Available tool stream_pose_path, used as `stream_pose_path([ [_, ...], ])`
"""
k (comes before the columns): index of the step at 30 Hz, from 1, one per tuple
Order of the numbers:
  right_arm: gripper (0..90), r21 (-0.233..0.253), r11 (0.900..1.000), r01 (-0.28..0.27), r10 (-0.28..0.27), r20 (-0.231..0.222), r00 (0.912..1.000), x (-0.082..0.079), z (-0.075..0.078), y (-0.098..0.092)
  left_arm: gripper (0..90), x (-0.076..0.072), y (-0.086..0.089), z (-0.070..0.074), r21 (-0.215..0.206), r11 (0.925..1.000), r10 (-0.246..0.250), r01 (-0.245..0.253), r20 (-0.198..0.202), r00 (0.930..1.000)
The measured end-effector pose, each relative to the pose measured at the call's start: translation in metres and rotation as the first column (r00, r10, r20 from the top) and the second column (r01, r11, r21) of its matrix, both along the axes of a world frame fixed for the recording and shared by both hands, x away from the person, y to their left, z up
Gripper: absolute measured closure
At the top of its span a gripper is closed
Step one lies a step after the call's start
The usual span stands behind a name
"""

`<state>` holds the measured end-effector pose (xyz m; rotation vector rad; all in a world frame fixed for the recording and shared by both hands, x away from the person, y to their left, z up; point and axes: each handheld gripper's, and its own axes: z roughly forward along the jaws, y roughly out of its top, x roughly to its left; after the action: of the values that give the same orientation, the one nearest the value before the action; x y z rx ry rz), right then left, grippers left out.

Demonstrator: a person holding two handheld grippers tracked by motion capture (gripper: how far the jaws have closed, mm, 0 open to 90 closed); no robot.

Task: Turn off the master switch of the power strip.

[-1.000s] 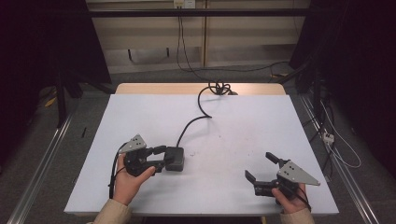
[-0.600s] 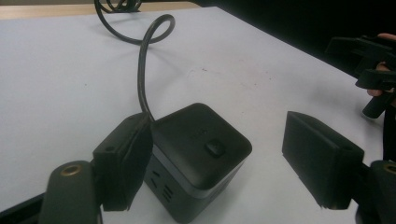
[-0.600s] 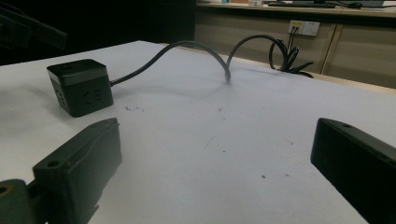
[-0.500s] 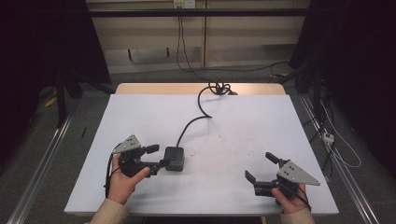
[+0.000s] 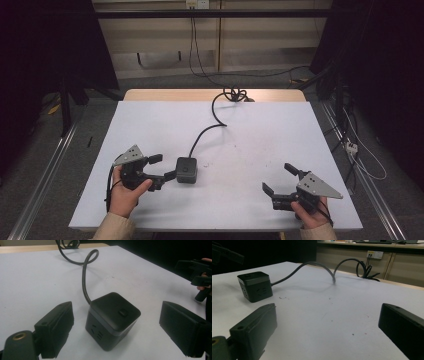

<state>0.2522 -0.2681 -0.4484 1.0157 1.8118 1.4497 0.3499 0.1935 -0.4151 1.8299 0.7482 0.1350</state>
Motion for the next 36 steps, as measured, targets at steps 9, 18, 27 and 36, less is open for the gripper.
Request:
stream_pose_path([
  [9, 1.4, 0.002, 1.000, 0.000, 0.000, 0.001, 1.0000, 0.000, 0.000, 0.000, 9.5, -0.001, 0.005, -0.002, 0.011, 0.9999, -0.006, 0.006, 0.007, 1.0000],
  [18, 1.4, 0.001, 1.000, 0.001, -0.001, 0.006, 1.0000, 0.000, 0.000, -0.001, 8.5, -0.002, 0.013, -0.005, 0.015, 0.9999, -0.003, 0.003, 0.006, 1.0000],
  [27, 1.4, 0.001, 1.000, 0.001, -0.001, 0.005, 1.0000, -0.001, 0.001, -0.001, 7.4, -0.002, 0.021, -0.007, 0.013, 0.9999, -0.004, 0.004, 0.012, 0.9999],
  [36, 1.4, 0.003, 1.000, 0.001, -0.001, 0.006, 1.0000, -0.001, 0.001, -0.002, 7.3, -0.001, 0.031, -0.008, 0.013, 0.9996, 0.023, -0.024, 0.012, 0.9997],
])
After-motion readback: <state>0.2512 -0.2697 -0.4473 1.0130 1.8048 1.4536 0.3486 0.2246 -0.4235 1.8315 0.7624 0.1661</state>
